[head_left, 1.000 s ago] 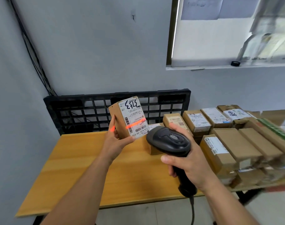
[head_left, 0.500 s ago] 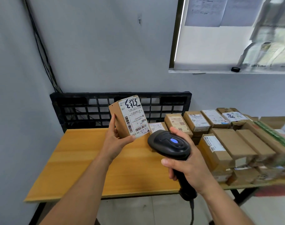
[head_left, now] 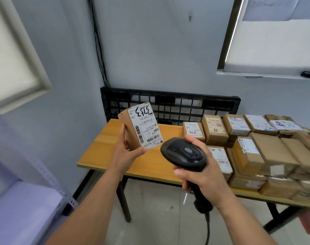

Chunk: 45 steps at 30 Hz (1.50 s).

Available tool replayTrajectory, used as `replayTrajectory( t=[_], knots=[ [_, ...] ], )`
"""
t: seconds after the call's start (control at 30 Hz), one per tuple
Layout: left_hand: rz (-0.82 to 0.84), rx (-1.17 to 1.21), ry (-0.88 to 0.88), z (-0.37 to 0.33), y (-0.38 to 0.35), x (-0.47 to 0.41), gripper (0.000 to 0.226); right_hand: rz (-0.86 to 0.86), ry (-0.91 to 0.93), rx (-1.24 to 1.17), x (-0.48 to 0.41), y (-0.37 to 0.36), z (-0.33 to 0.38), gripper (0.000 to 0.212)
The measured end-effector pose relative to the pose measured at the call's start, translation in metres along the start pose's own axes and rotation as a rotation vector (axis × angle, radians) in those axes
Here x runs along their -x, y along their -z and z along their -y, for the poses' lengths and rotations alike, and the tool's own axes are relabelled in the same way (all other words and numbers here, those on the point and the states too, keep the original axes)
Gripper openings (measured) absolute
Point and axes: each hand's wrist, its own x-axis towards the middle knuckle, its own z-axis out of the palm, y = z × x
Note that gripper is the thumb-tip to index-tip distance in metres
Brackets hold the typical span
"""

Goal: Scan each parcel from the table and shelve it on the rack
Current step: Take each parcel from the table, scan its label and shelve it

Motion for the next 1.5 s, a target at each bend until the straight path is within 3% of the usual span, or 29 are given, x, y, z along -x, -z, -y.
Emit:
replayTrajectory(
  t=[0.27, 0.43, 0.6, 0.87, 1.1, 1.33, 1.5],
  knots=[
    [-0.166, 0.029, -0.001, -0.005, 0.043, 0.108, 0.110, 0.145, 0.126, -0.004, 0.047, -0.034, 0.009, 0.090],
    [-0.368, -0.011, 0.009, -0.011, 0.087, 0.185, 0.114, 0.266, 0.187, -0.065, 0.063, -0.077, 0.013, 0.091],
    [-0.570, -0.096, 0.024, -0.016, 0.130, 0.251, 0.096, 0.394, 0.227, -0.160, 0.079, -0.125, 0.023, 0.090],
    [-0.761, -0.160, -0.043, -0.041, 0.192, 0.324, 0.084, 0.568, 0.267, -0.193, 0.104, -0.195, 0.057, 0.088],
    [-0.846, -0.189, -0.101, -0.073, 0.266, 0.407, 0.086, 0.653, 0.311, -0.262, 0.143, -0.286, 0.084, 0.086],
    [-1.033, -0.227, -0.117, -0.090, 0.360, 0.513, 0.094, 0.768, 0.318, -0.279, 0.198, -0.400, 0.115, 0.085],
    [-1.174, -0.245, -0.165, -0.095, 0.421, 0.578, 0.081, 0.835, 0.365, -0.250, 0.238, -0.467, 0.135, 0.085]
  ],
)
